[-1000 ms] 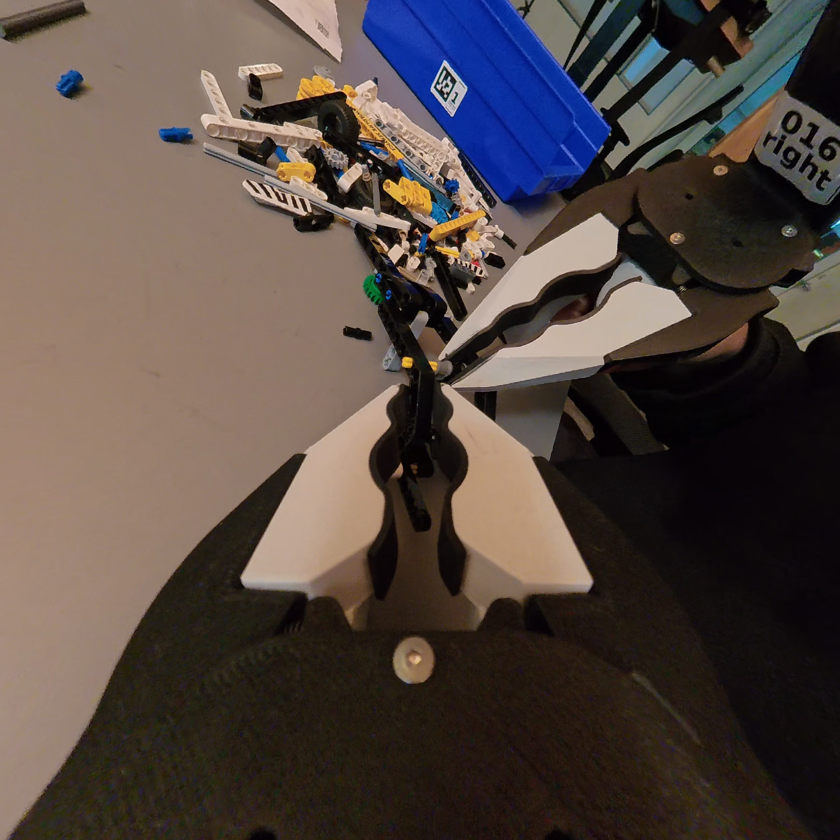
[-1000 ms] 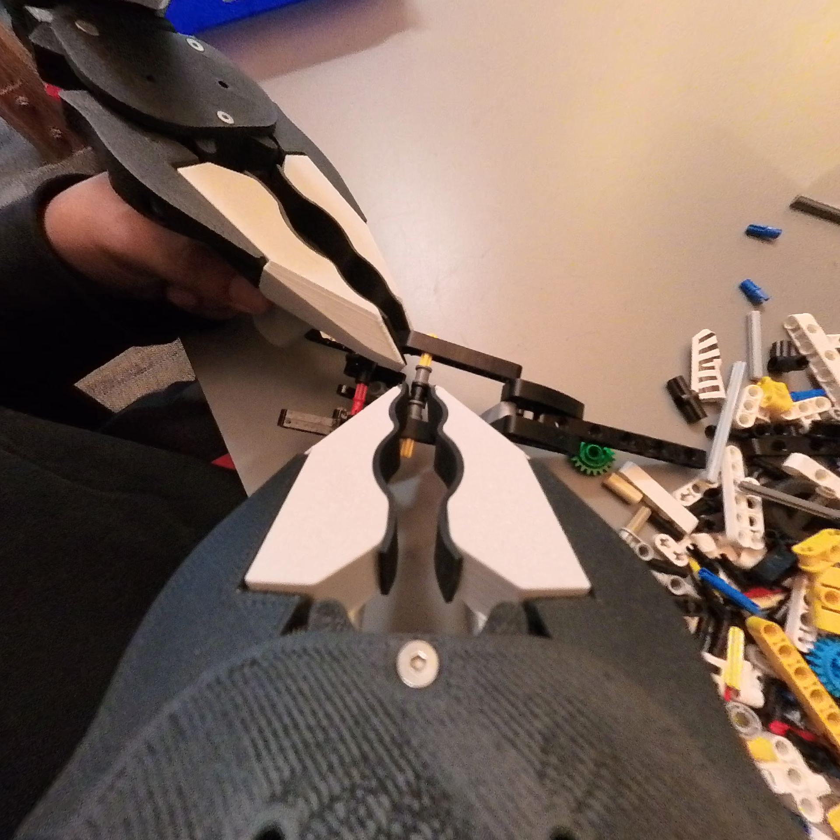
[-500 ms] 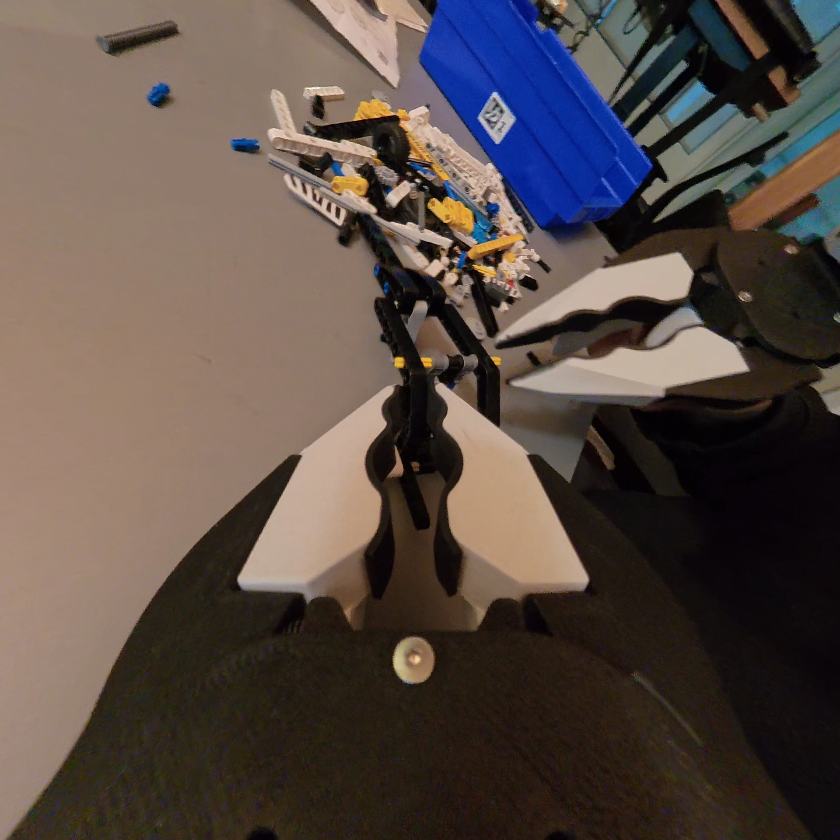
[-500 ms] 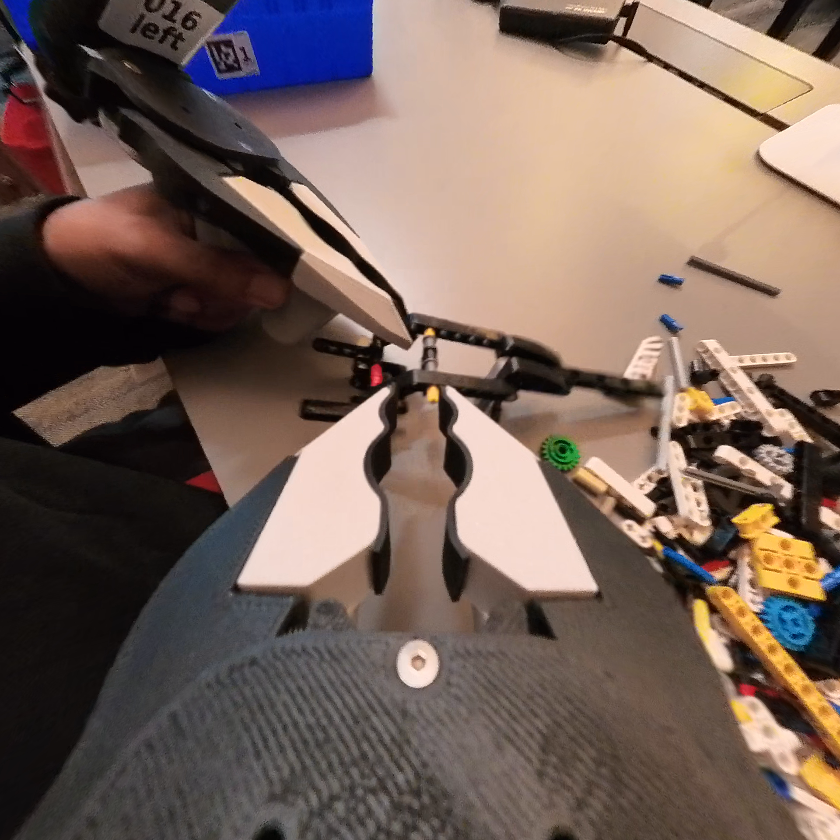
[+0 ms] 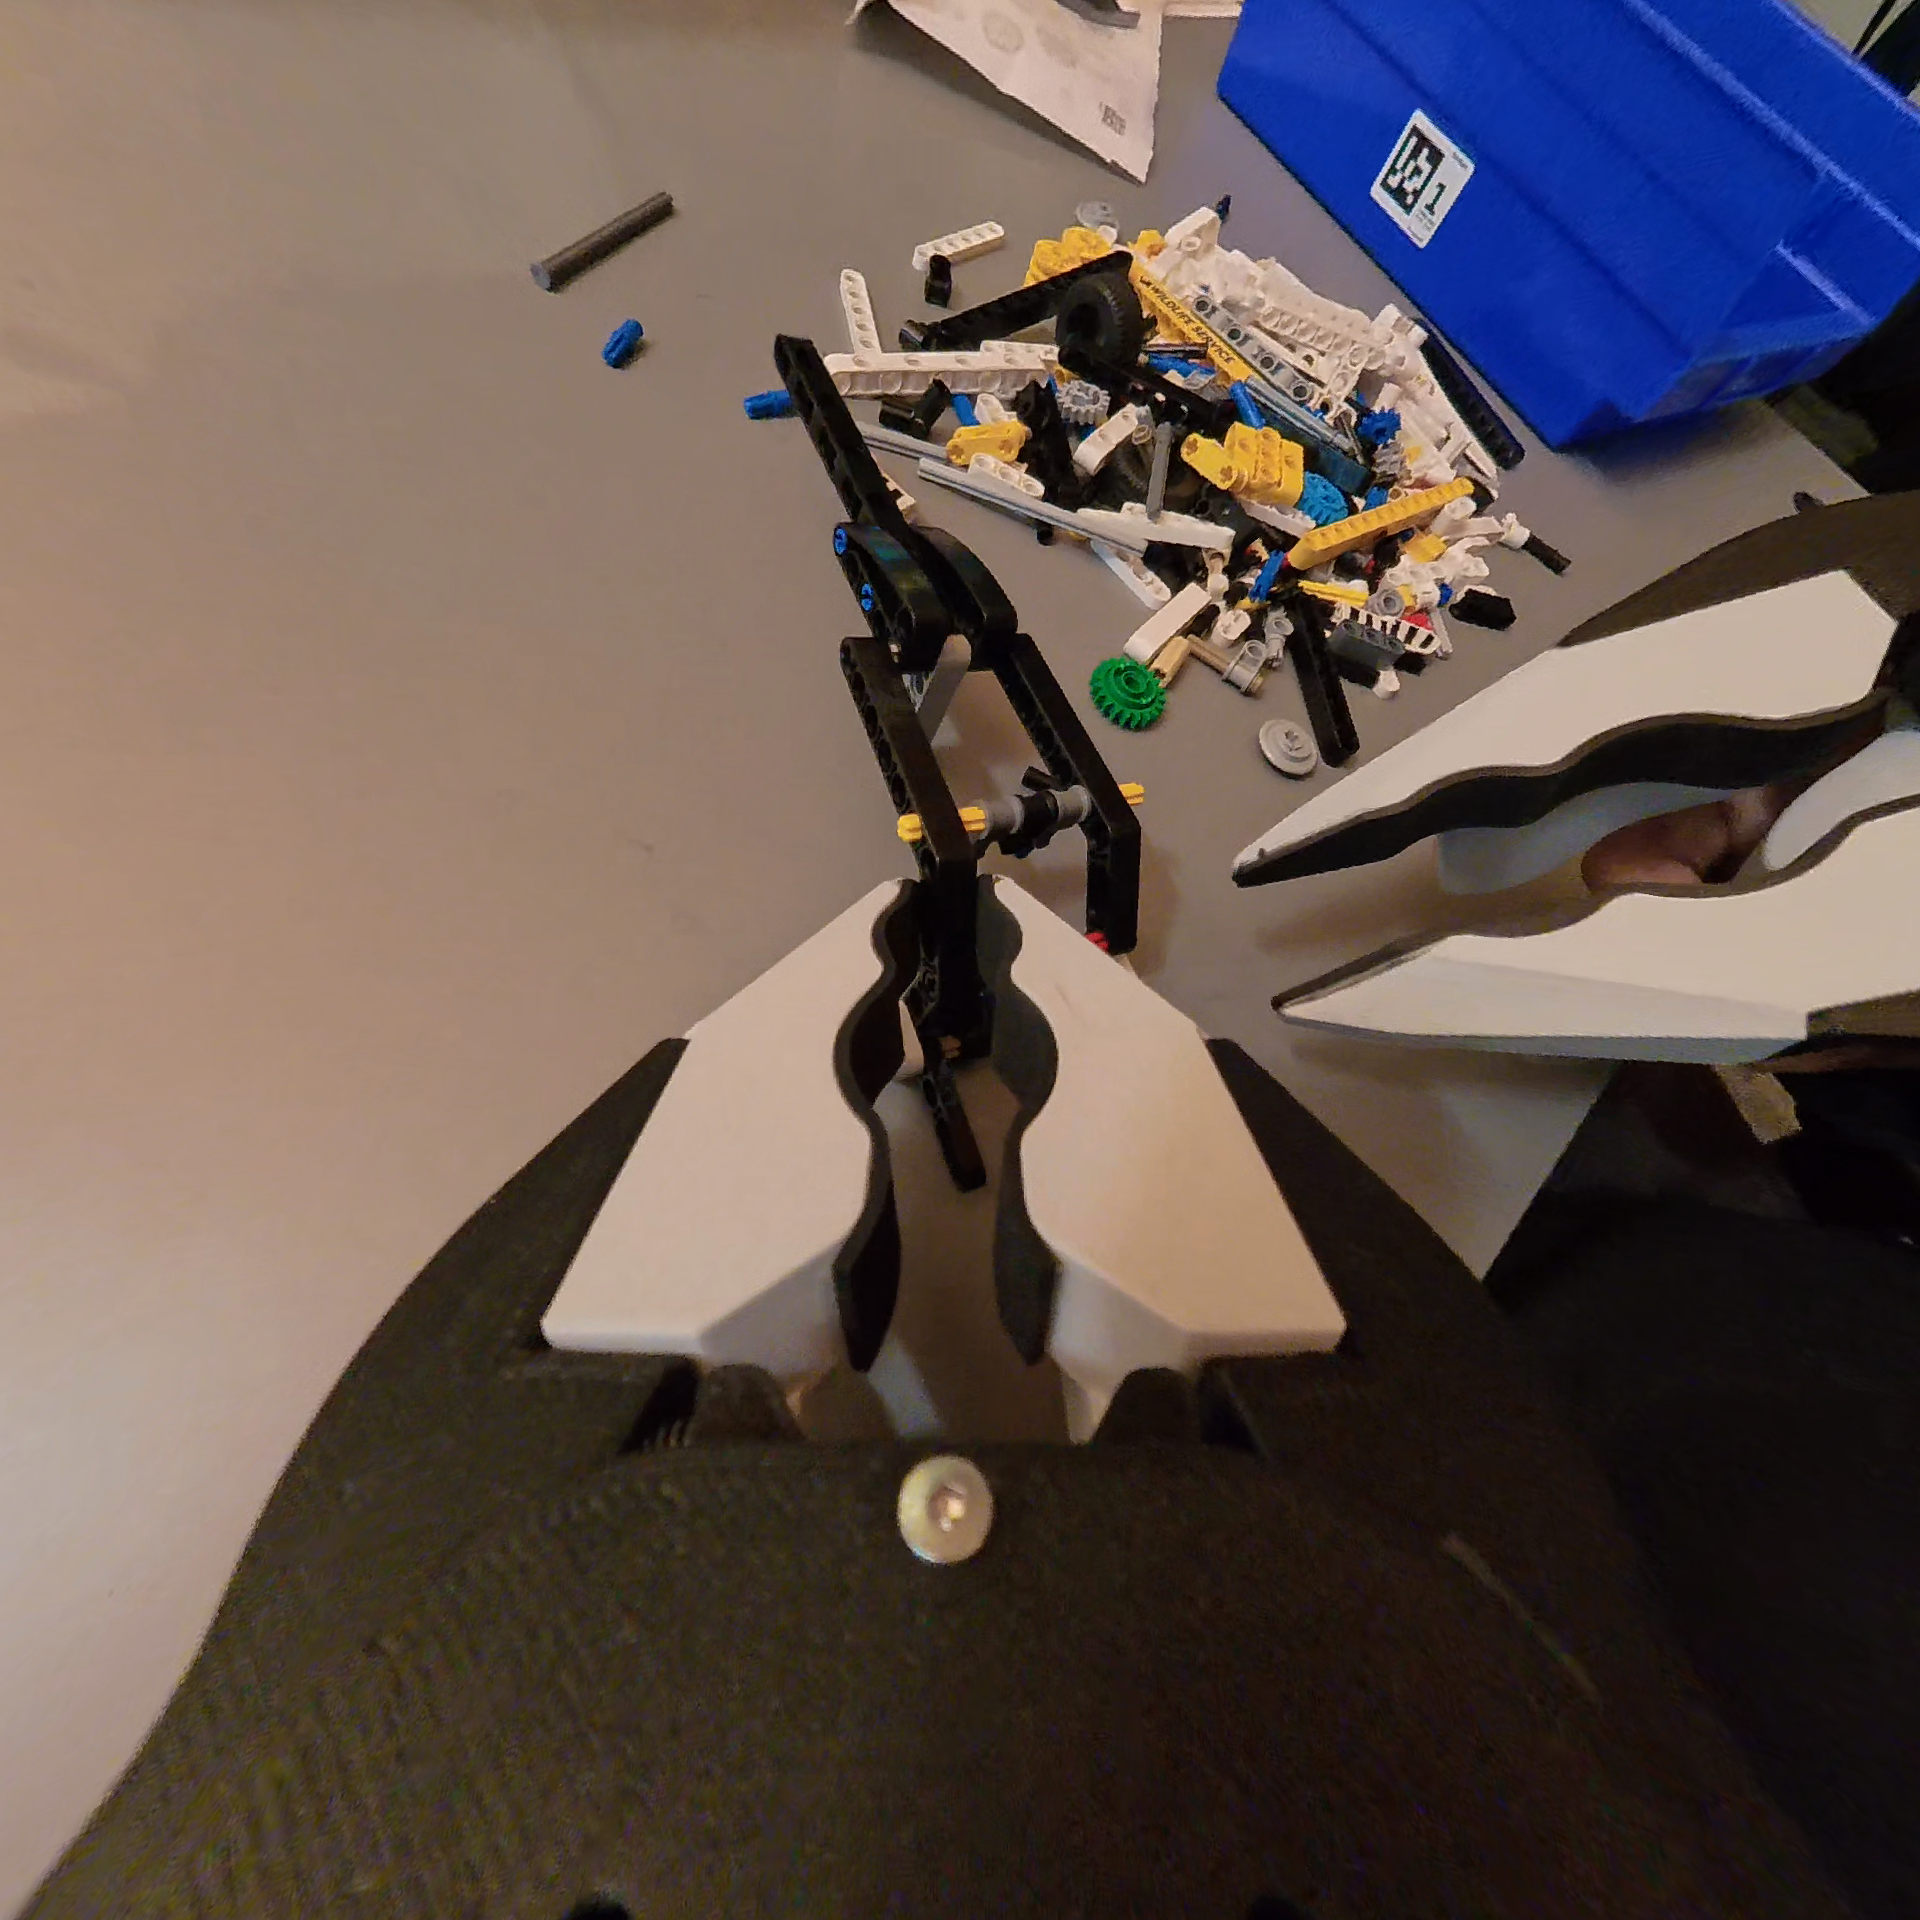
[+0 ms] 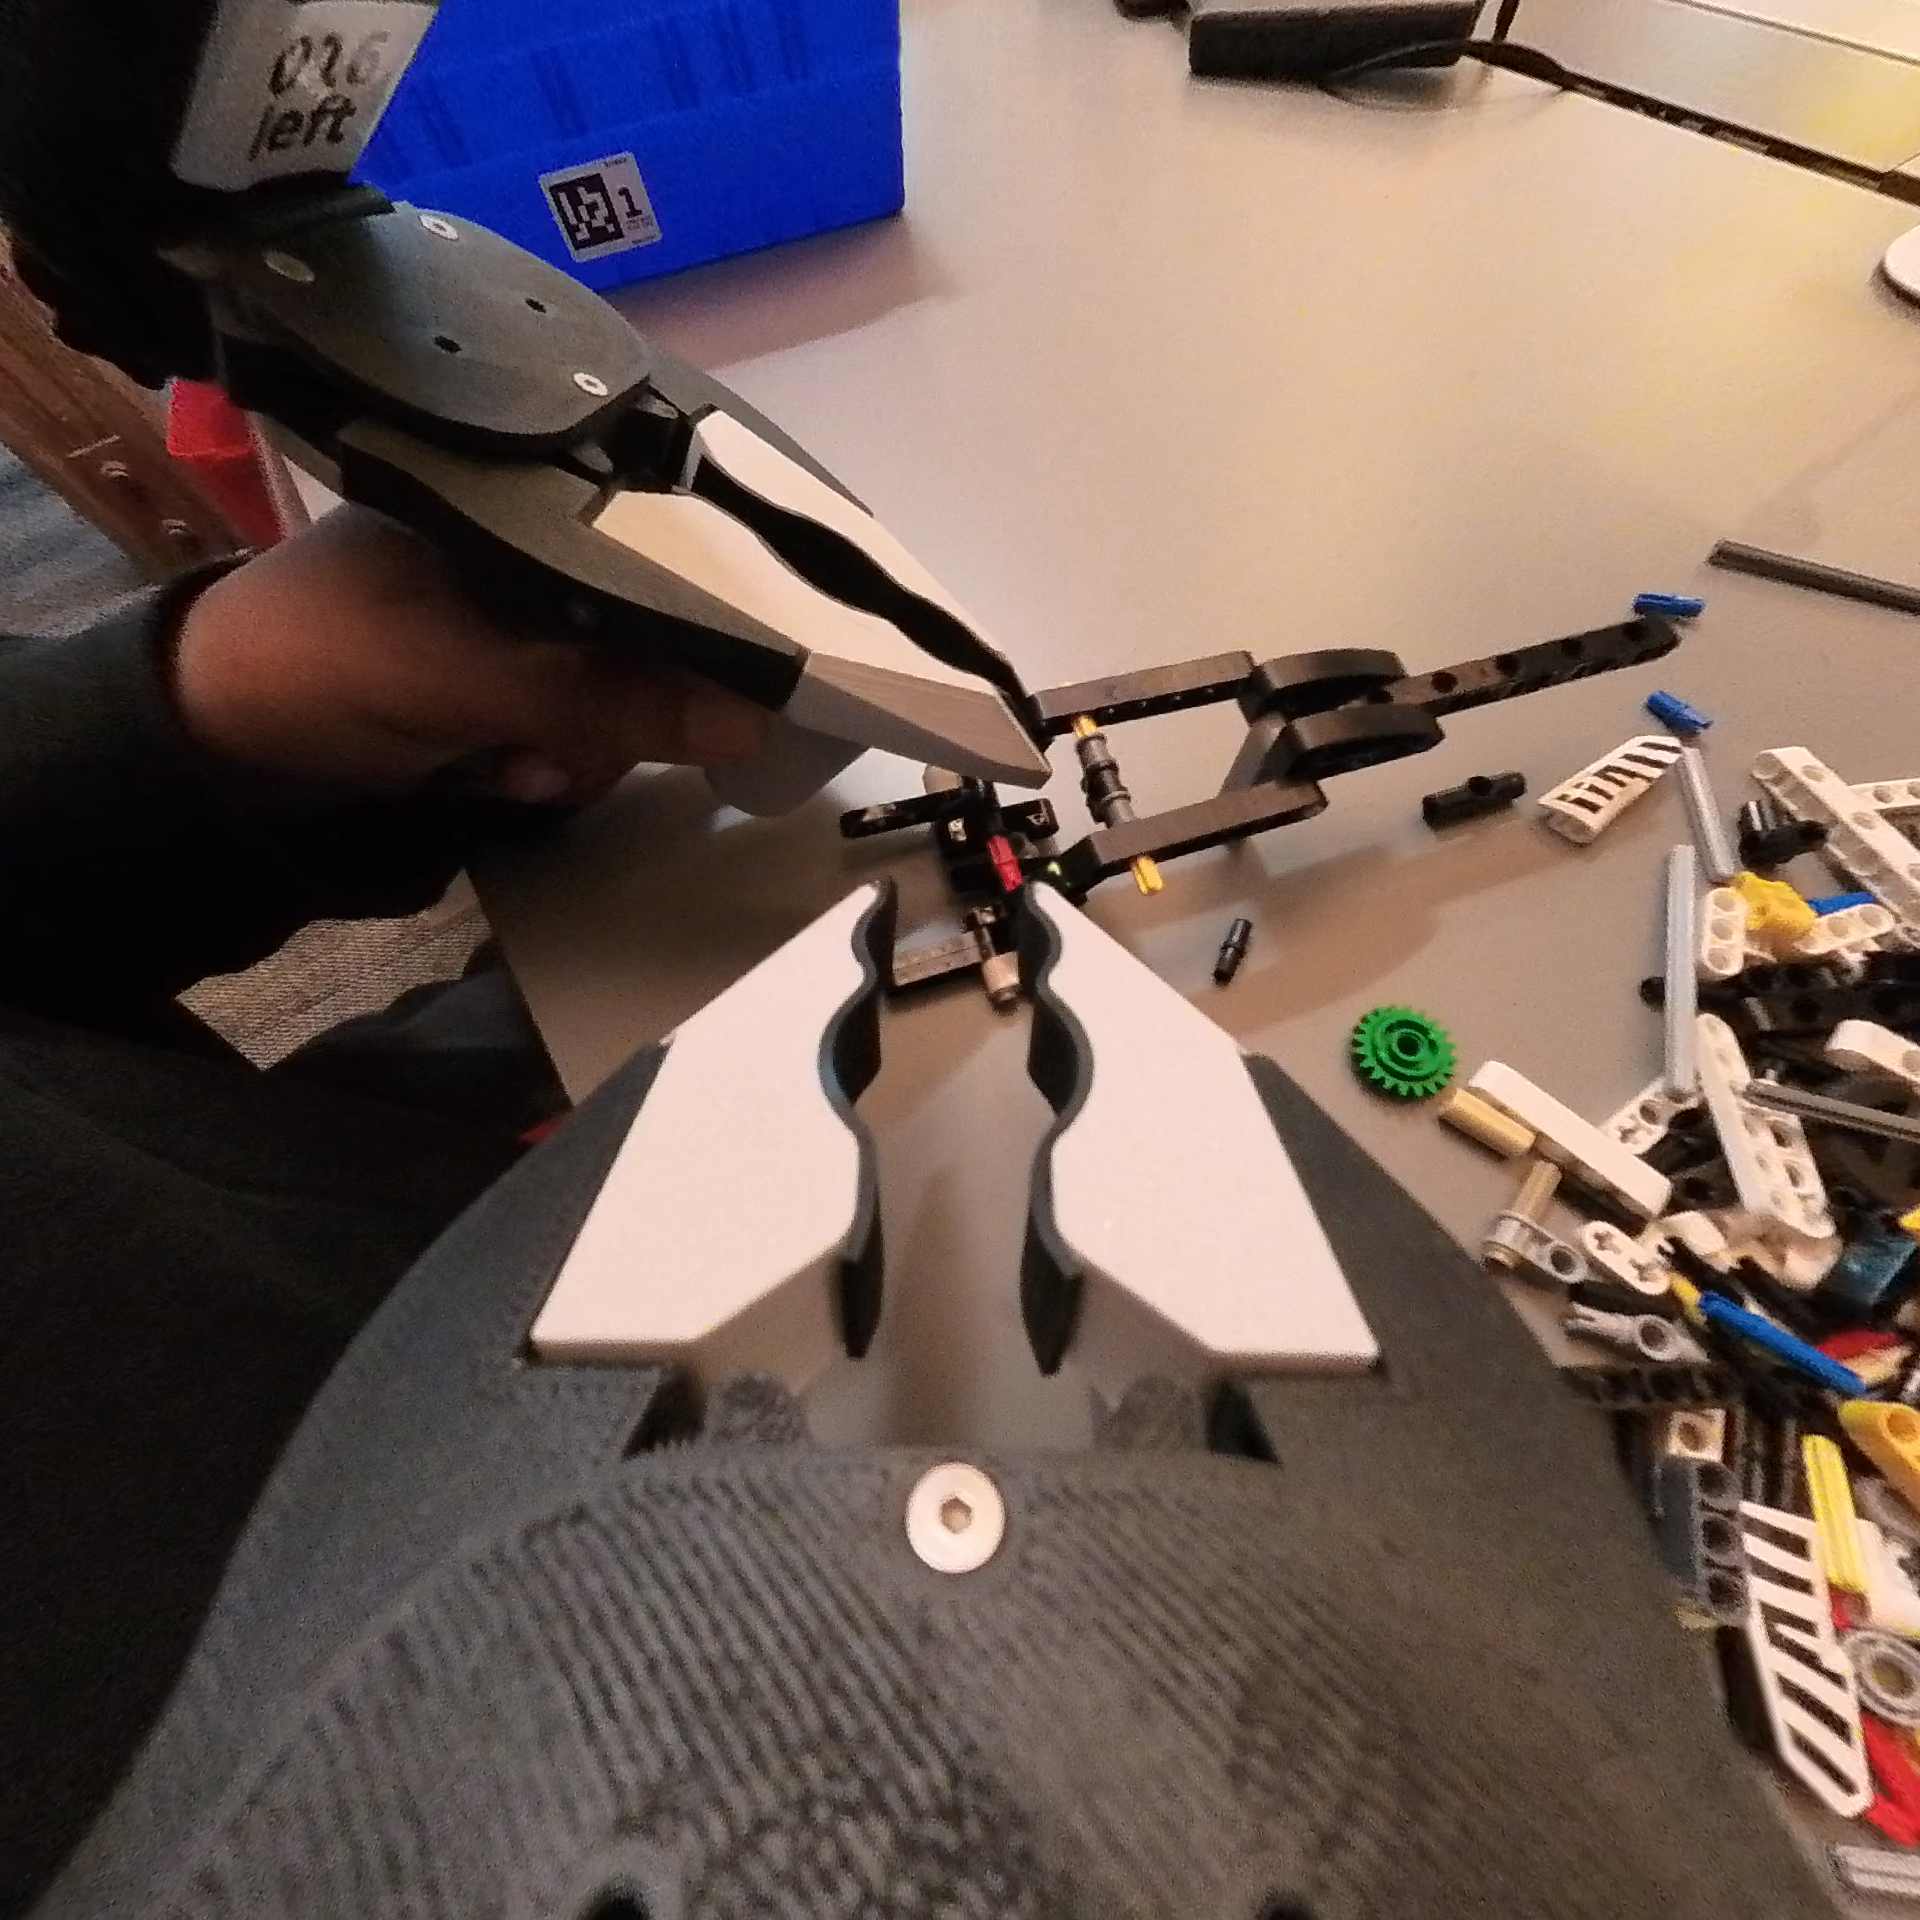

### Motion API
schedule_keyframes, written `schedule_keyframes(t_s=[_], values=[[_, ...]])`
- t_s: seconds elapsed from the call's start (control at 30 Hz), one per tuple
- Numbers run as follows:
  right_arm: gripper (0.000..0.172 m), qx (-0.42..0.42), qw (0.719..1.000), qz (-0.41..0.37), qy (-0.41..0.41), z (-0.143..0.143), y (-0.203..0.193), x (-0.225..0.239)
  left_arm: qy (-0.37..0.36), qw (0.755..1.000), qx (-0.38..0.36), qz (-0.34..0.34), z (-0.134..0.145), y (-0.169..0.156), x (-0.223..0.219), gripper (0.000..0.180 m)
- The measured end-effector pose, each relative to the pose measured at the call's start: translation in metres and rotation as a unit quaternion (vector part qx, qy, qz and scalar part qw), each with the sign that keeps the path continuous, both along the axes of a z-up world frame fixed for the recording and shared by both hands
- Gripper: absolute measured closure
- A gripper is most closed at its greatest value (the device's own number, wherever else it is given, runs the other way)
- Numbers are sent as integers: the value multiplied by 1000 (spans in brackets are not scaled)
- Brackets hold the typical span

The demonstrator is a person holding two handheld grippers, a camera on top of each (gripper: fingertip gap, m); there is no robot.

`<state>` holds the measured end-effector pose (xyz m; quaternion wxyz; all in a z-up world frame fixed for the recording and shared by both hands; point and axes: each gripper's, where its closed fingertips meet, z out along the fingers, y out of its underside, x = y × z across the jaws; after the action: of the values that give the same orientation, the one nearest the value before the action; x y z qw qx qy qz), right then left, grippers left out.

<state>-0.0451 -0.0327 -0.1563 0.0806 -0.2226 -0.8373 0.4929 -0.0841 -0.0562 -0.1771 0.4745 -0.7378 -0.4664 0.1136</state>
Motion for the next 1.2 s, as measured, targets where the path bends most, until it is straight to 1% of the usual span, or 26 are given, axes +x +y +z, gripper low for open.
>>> schedule_keyframes(t_s=[0.5,0.73,0.83,0.9,1.0,1.2], values=[[150,-5,1000,-11,6,2,4,8,23,999,-36,7,0,0,0,174],[148,-3,1000,-21,9,1,8,5,24,999,-36,8,0,0,0,174],[145,48,996,-68,27,-8,23,-15,25,999,-31,10,1,-1,0,172],[139,97,988,-107,47,-15,39,-32,23,999,-30,11,1,-1,1,170],[136,159,974,-145,73,-25,59,-49,19,999,-33,10,0,-1,1,167],[136,224,957,-146,112,-37,73,-52,10,999,-45,8,-4,0,1,166]])
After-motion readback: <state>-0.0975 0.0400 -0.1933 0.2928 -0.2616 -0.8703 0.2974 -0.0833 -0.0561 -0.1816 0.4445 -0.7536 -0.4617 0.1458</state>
